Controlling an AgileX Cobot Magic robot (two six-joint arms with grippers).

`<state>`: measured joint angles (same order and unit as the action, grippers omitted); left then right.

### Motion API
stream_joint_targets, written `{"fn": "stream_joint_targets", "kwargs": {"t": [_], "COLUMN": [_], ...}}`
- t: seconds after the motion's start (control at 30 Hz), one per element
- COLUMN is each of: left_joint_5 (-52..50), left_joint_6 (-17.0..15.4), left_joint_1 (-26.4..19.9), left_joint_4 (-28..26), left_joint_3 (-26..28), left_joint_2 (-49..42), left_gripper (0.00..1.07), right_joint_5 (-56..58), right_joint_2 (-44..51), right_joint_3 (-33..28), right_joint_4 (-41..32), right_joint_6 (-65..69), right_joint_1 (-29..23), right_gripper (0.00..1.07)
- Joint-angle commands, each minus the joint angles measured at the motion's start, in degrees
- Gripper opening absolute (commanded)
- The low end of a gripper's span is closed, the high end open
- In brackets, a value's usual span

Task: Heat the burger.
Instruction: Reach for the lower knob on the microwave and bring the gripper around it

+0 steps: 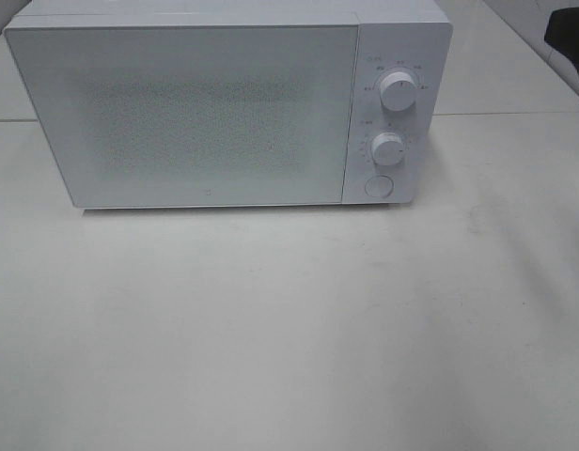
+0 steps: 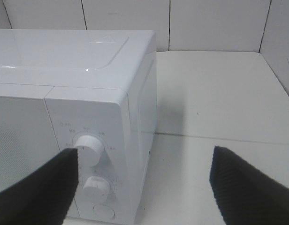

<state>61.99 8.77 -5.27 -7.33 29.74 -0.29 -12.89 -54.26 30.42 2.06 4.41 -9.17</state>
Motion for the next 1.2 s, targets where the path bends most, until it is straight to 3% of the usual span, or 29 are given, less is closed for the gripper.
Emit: {"fn": "stream_joint_targets", "kwargs": {"t": [0.03,0.27,0.47,0.67,0.73,0.83,1.2], "left_joint_5": [-0.69,-0.69,-0.69,-0.69,-0.69,-0.69,-0.69], "left_joint_6": [-0.29,-0.29,-0.29,-0.29,-0.29,-0.29,-0.29], "left_joint_1": [-0.11,-0.11,-0.11,-0.11,-0.11,-0.11,-0.11], "left_joint_4": [-0.34,-0.34,-0.34,-0.34,-0.34,-0.34,-0.34], "left_joint_3": [-0.17,-0.17,-0.17,-0.17,-0.17,-0.17,-0.17], "left_joint_2": [-1.32,-1.32,-1.32,-1.32,-1.32,-1.32,-1.32], "left_gripper": [1.00,1.00,1.00,1.00,1.00,1.00,1.00], "right_joint_5": [-8.14,-20.34,-30.02,-38.56,-43.43,-48.07,-59.93], "right_joint_2": [-3.04,-7.51,-11.80,-17.76,-21.43,-24.52,-34.32], "right_joint_3": [-1.72,-7.22,-11.46,-12.72,-12.72,-12.72,-11.34], "right_joint_4": [-0.29,-7.22,-15.41,-26.18,-32.26,-37.87,-48.59], "right_joint_6": [-1.26,-7.73,-15.07,-24.35,-26.30,-26.76,-26.93], "right_joint_1": [0.46,0.34,-3.32,-10.54,-15.87,-19.88,-30.60], "right_gripper": [0.76,0.76,0.76,0.76,0.76,0.76,0.76]}}
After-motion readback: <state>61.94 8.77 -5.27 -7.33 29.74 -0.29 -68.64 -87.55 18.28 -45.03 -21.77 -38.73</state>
